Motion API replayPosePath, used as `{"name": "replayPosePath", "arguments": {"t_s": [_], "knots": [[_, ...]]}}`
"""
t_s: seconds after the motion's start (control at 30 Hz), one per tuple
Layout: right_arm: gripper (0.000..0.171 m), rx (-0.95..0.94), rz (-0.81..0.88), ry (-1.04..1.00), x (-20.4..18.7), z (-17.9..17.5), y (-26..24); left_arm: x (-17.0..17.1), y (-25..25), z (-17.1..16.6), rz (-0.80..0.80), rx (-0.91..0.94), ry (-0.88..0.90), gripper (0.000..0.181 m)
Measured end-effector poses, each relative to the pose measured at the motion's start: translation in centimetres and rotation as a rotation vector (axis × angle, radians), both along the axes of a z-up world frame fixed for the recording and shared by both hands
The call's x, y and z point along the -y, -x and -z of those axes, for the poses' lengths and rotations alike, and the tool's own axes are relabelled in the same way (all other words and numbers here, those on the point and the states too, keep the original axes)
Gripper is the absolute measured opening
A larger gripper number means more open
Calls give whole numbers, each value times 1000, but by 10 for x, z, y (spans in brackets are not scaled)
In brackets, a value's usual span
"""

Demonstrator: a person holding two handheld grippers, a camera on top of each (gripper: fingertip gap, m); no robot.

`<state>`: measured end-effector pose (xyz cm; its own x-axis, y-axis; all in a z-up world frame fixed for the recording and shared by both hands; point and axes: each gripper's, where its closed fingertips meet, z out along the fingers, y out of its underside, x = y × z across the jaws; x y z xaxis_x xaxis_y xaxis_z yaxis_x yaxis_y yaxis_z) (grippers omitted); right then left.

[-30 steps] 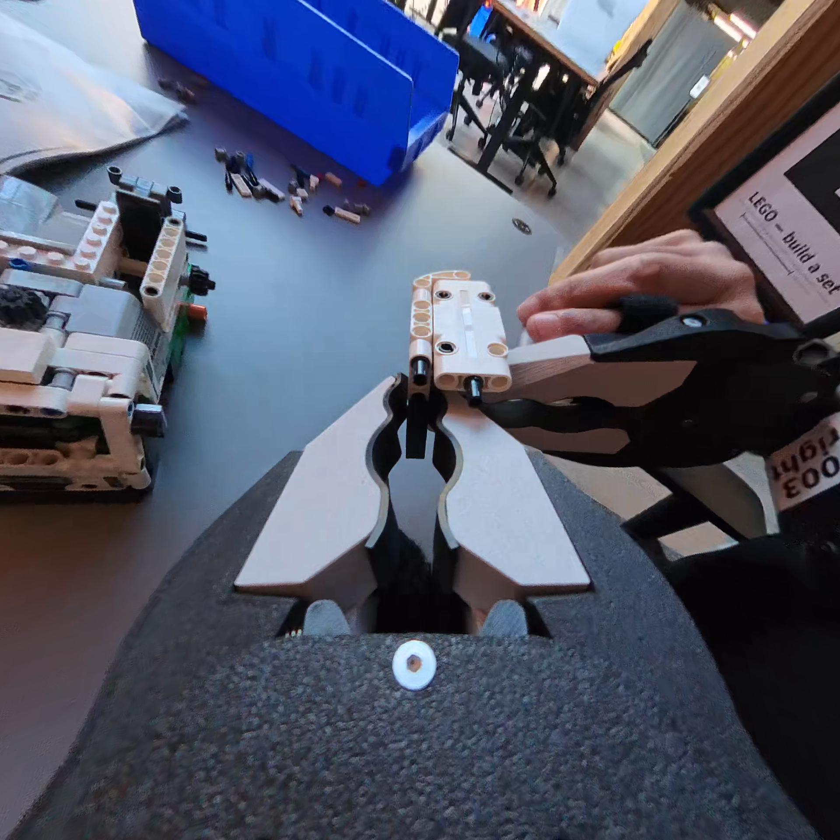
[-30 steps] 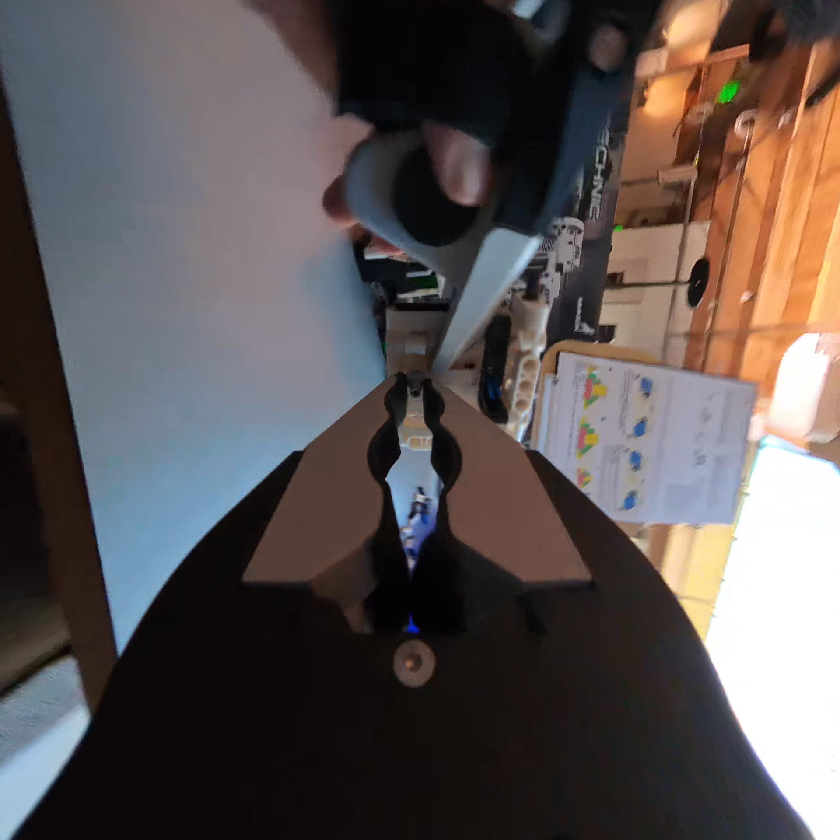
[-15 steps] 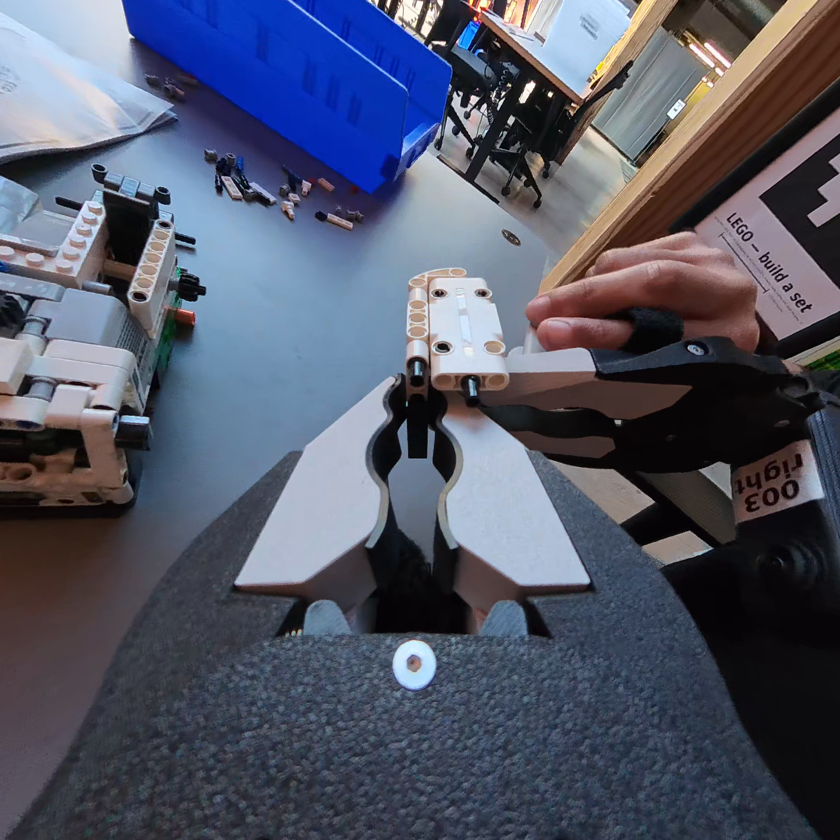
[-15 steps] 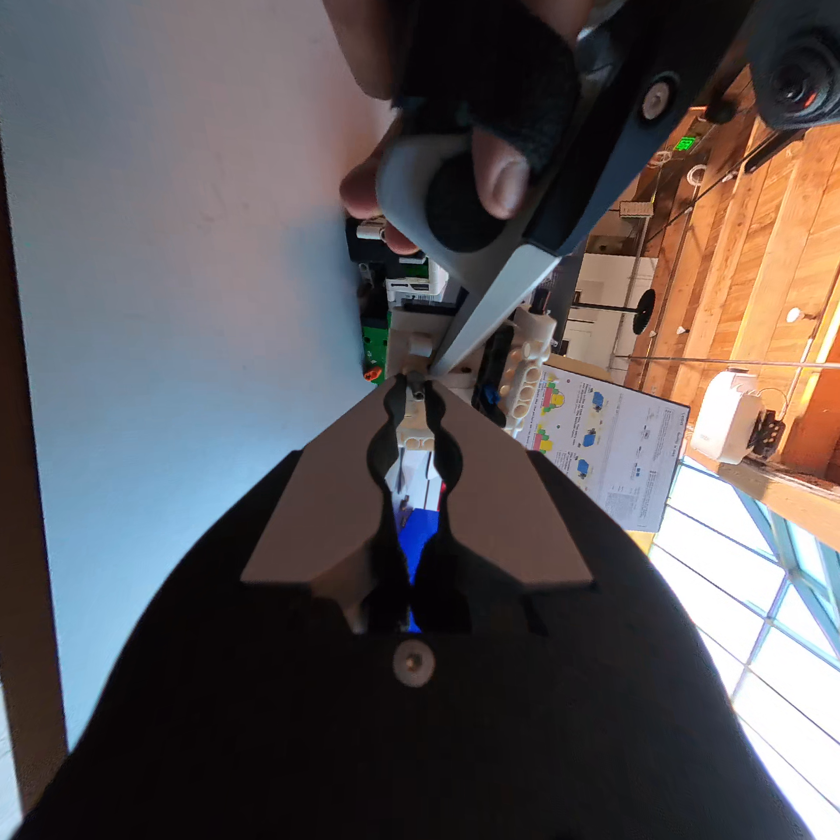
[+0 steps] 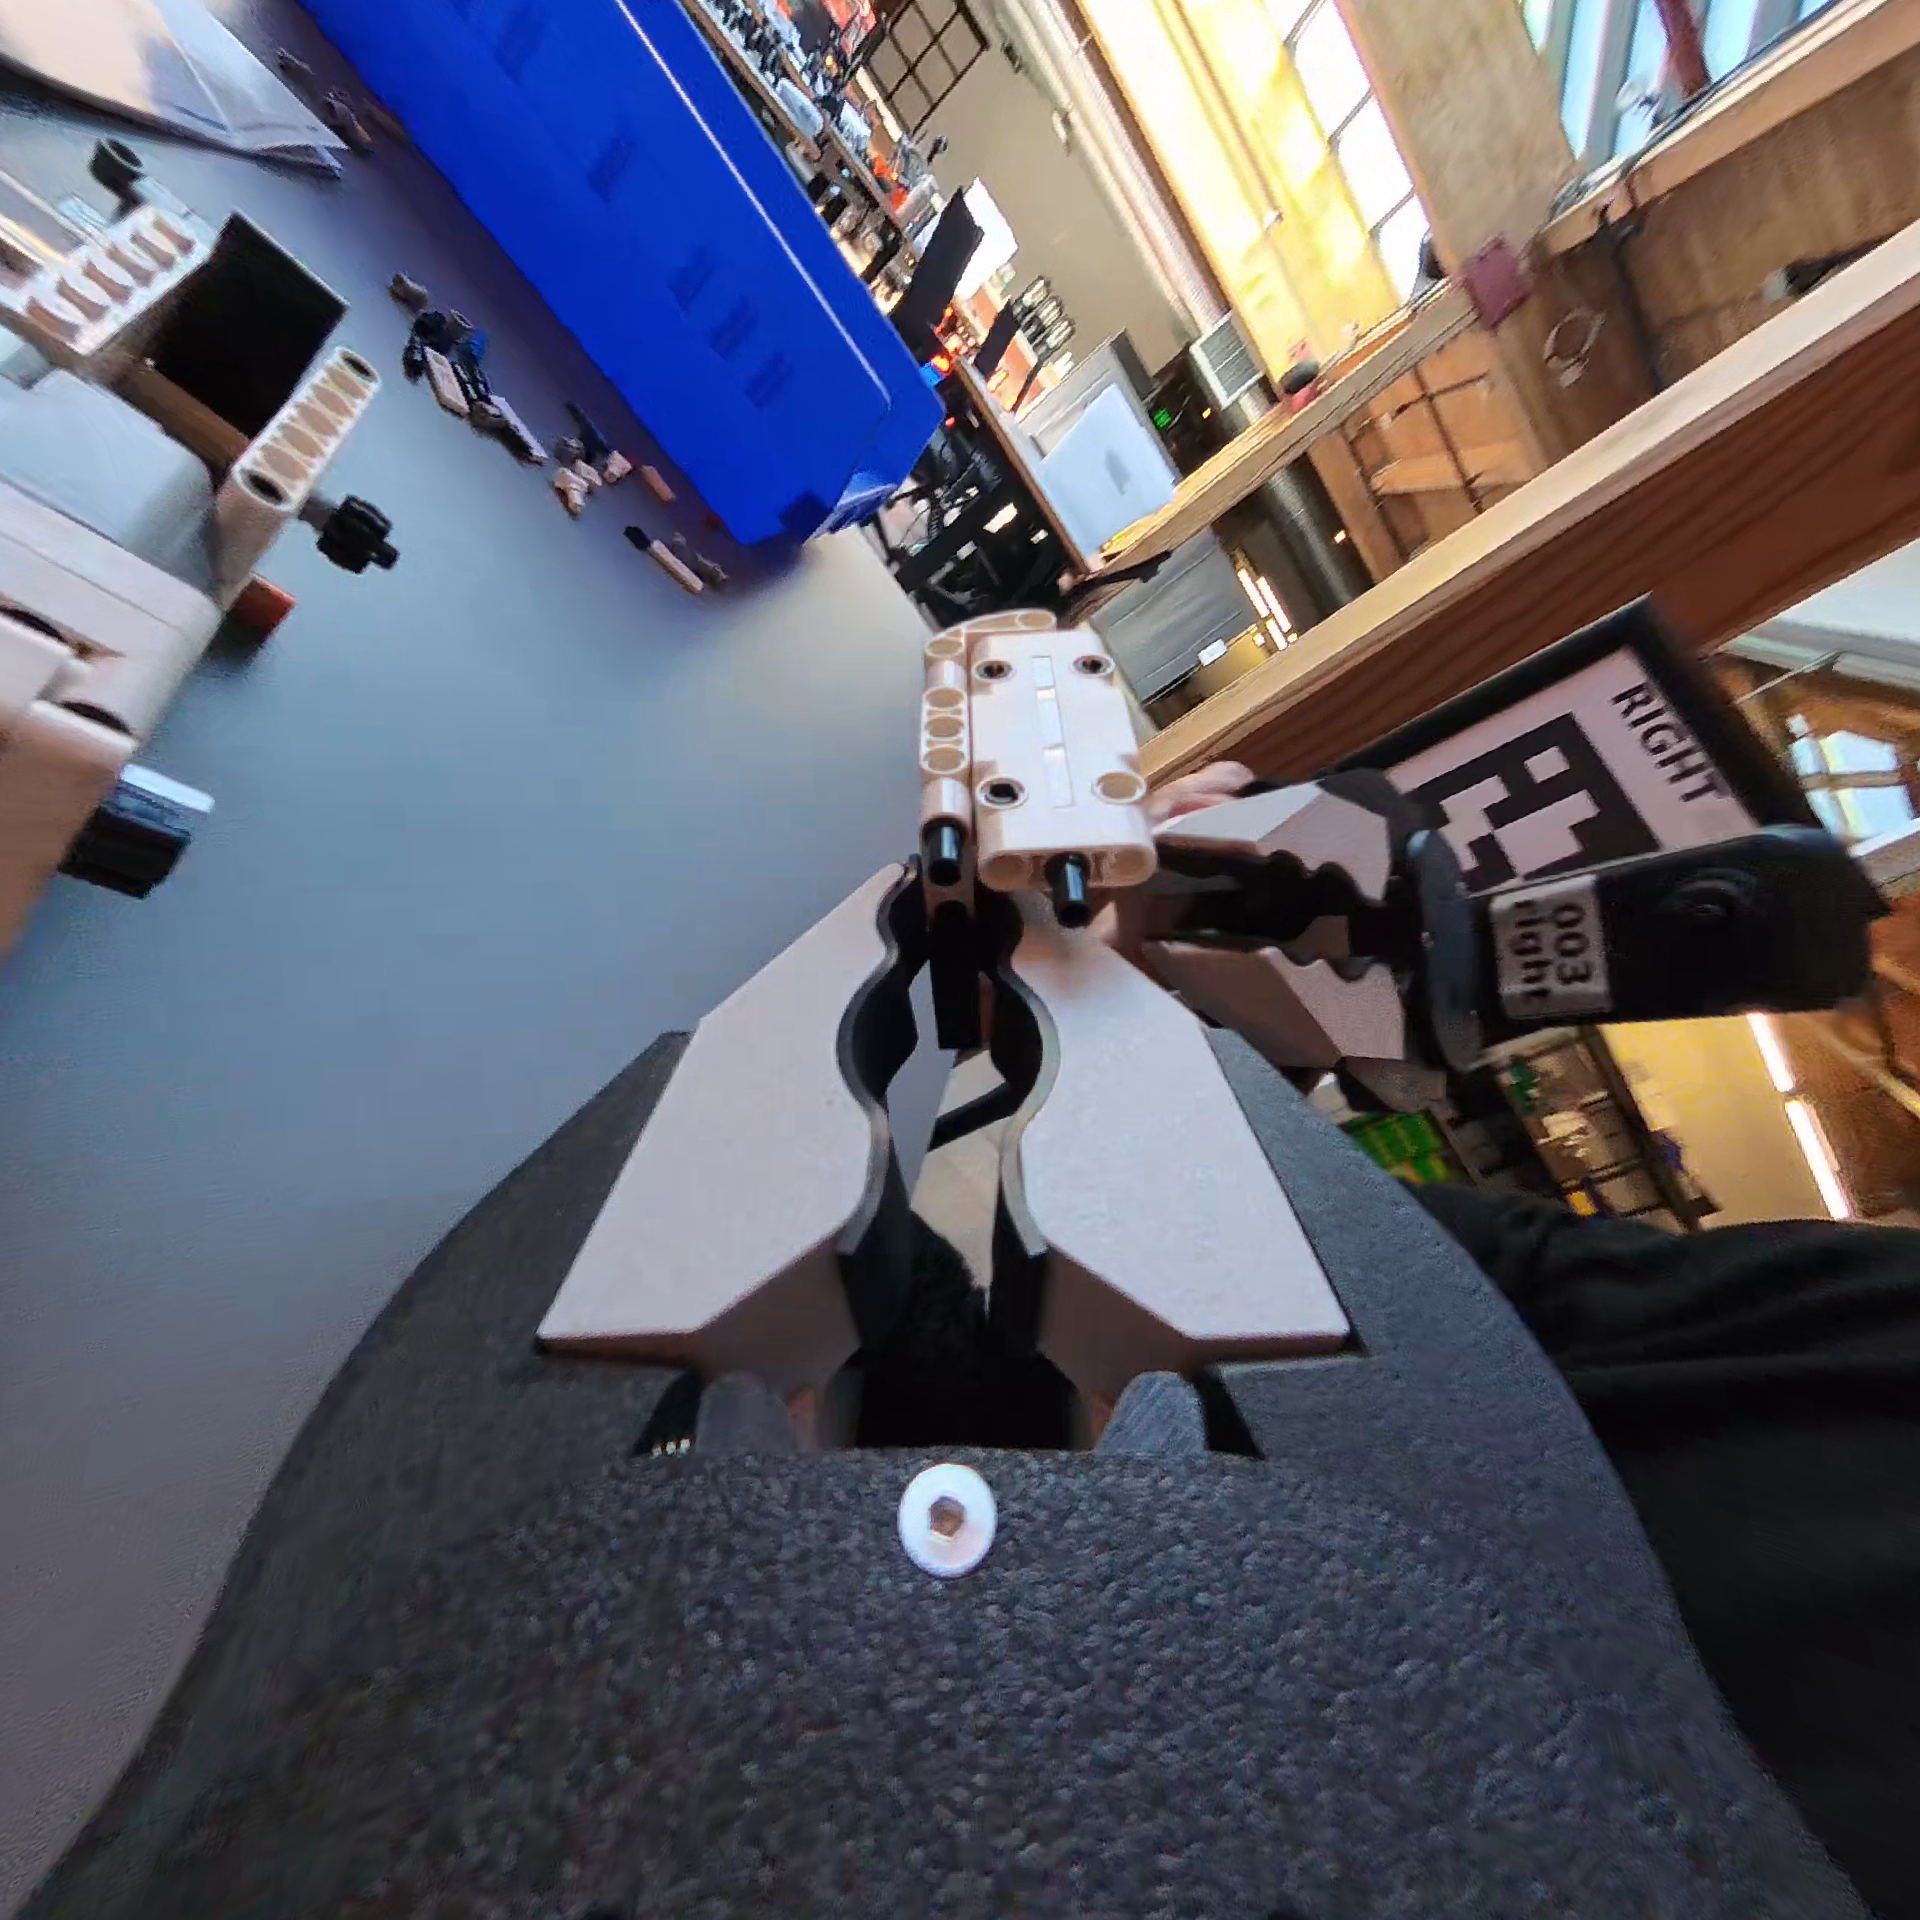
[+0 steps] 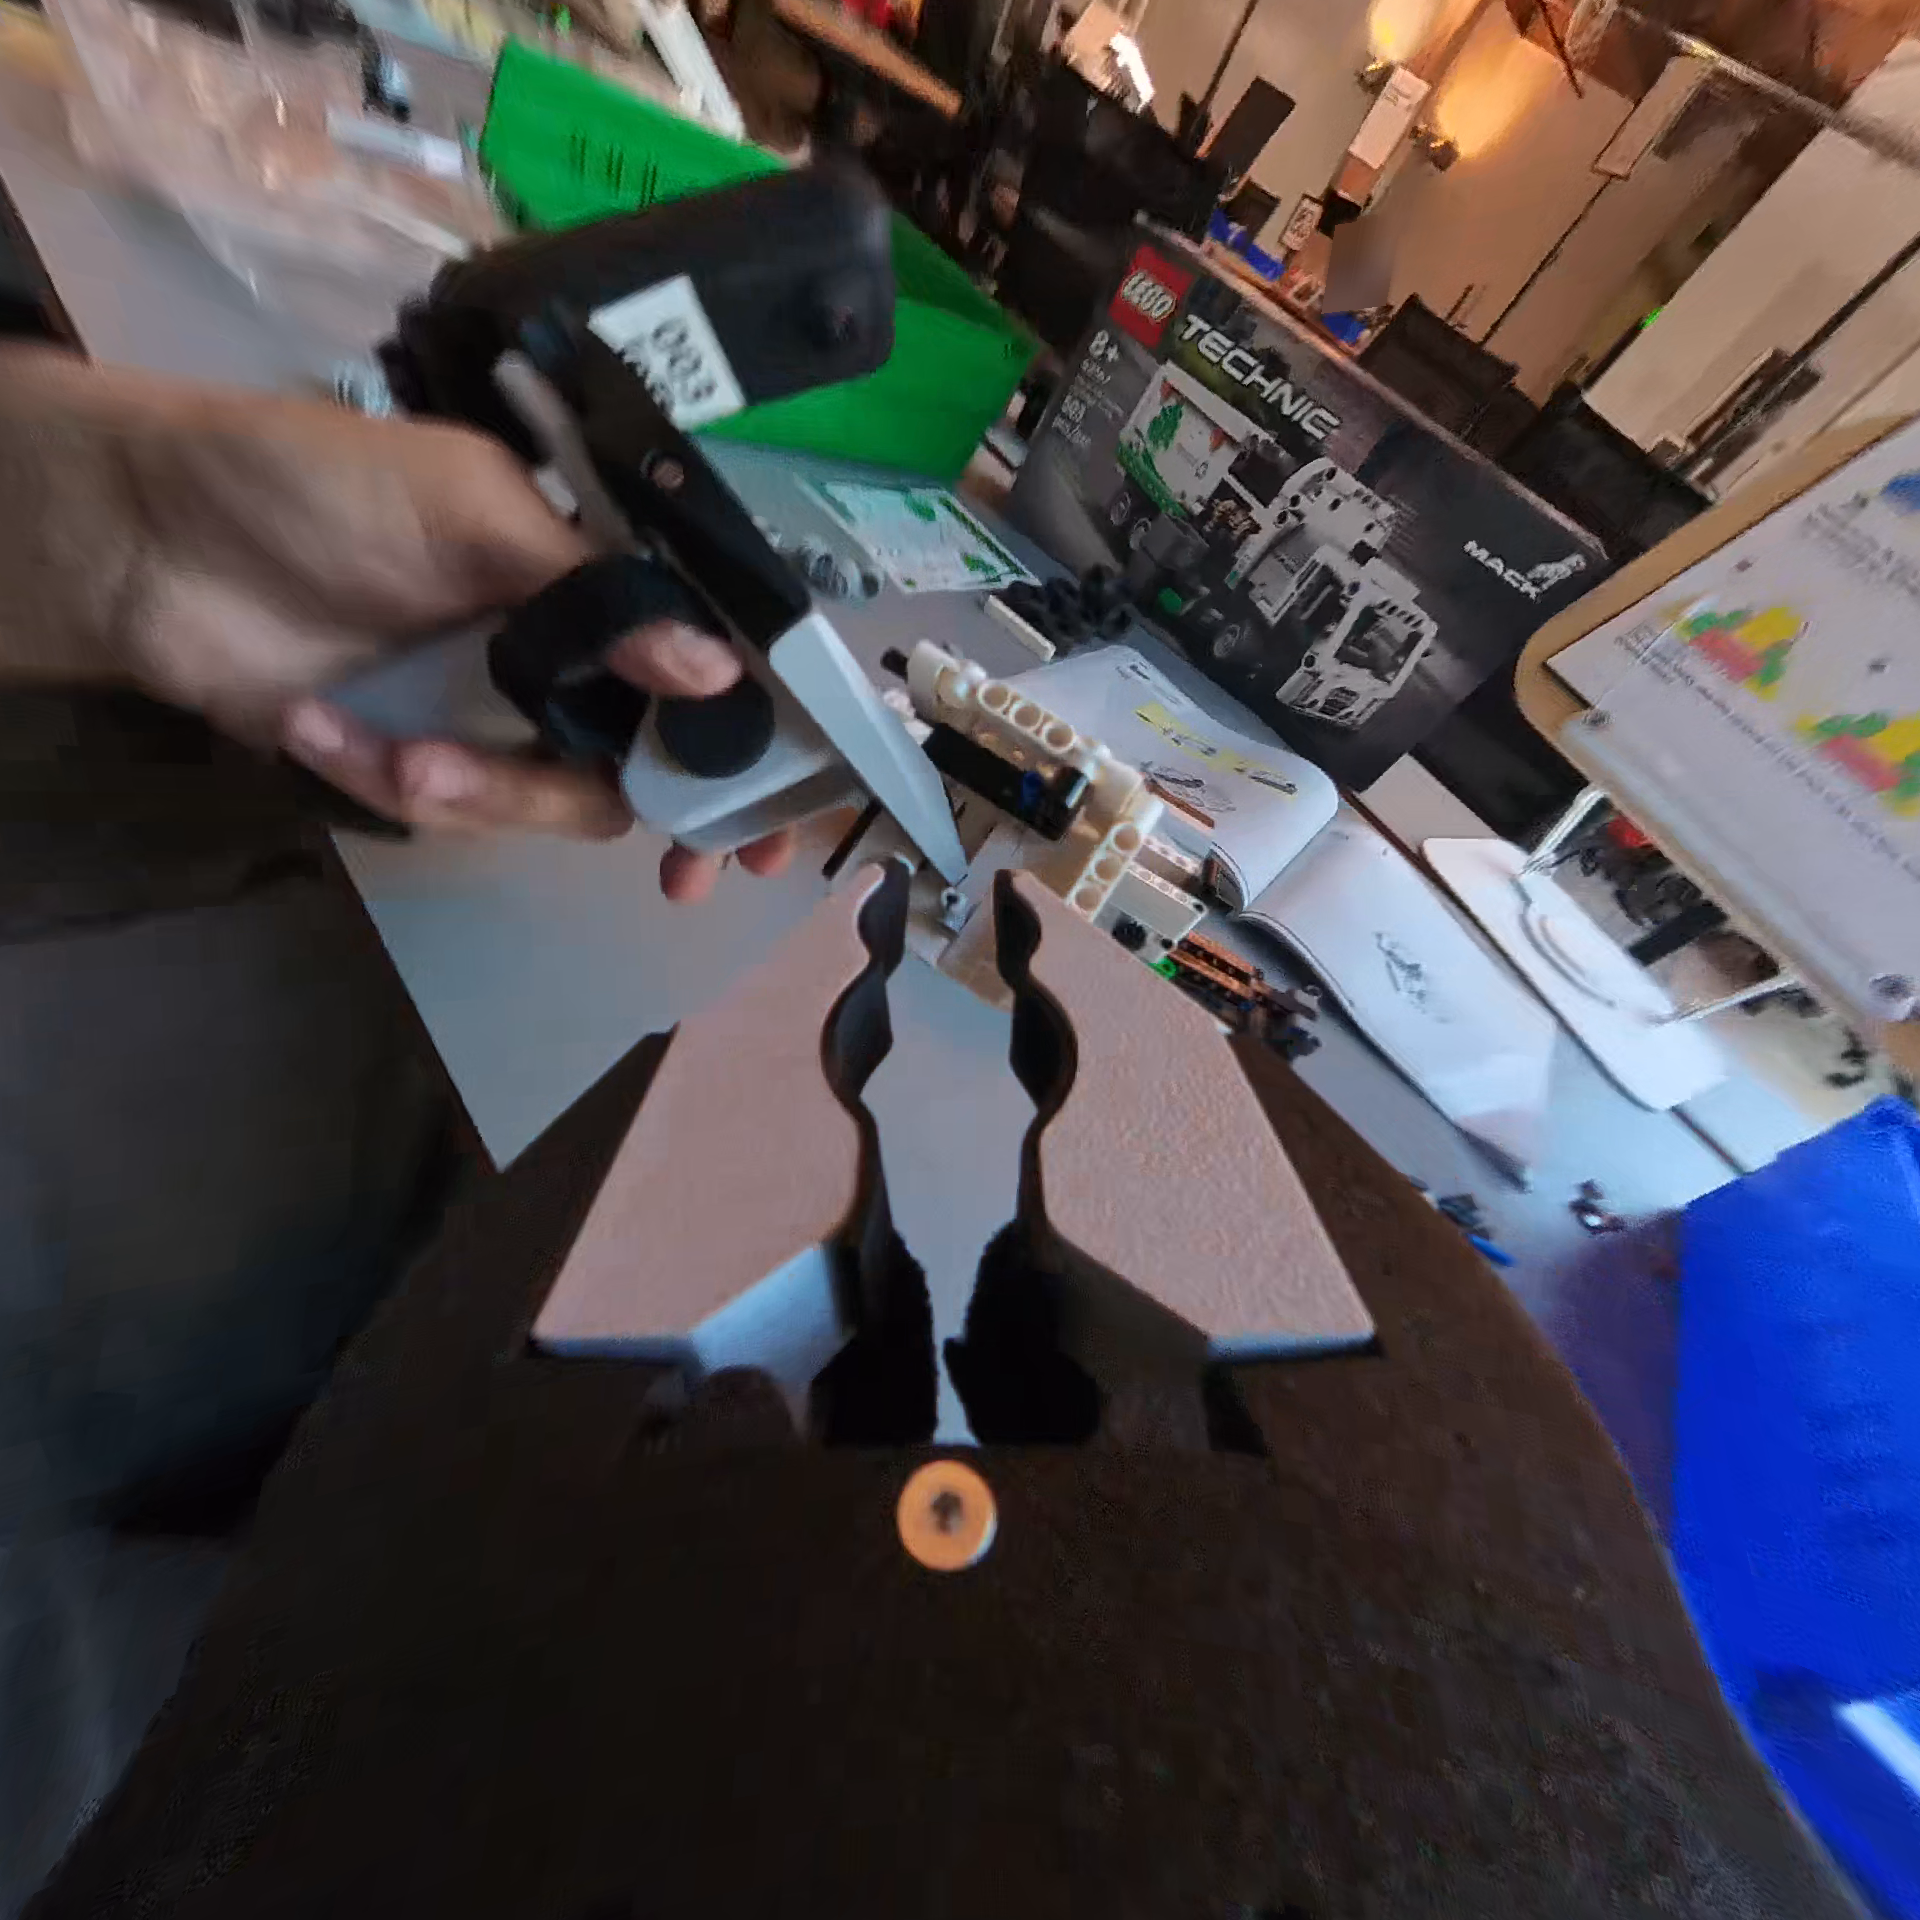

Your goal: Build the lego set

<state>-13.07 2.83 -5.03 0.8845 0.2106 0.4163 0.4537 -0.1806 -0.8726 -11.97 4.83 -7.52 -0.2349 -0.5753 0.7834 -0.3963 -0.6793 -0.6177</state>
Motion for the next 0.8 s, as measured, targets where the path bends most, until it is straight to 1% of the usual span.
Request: {"name": "replayPosePath", "arguments": {"t_s": [0.03,0.17,0.27,0.33,0.4,0.43,0.47,0.57,0.7,0.8], "knots": [[14,-35,8,-13,-1,0,-1,3,-1,-3,7,11,37,6],[9,-44,49,-35,-6,8,-6,15,-2,-10,24,29,128,6],[5,-17,71,-77,-5,6,-9,17,-2,-11,15,33,141,6],[5,-40,86,-76,-5,8,-12,16,-5,-9,-7,33,119,6],[5,-71,108,-74,-7,10,-18,13,-7,-3,-41,29,22,10],[5,-93,116,-58,-9,14,-23,9,-9,1,-71,21,-47,20],[5,-124,122,-39,-12,19,-29,3,-8,6,-104,9,-123,26],[5,-217,183,48,-21,39,-58,-20,1,22,-210,-54,-356,37],[4,-294,238,256,-32,79,-86,-27,16,29,-249,-58,-559,34],[4,-280,251,349,-38,98,-96,-34,21,30,-278,-55,-756,32]]}}
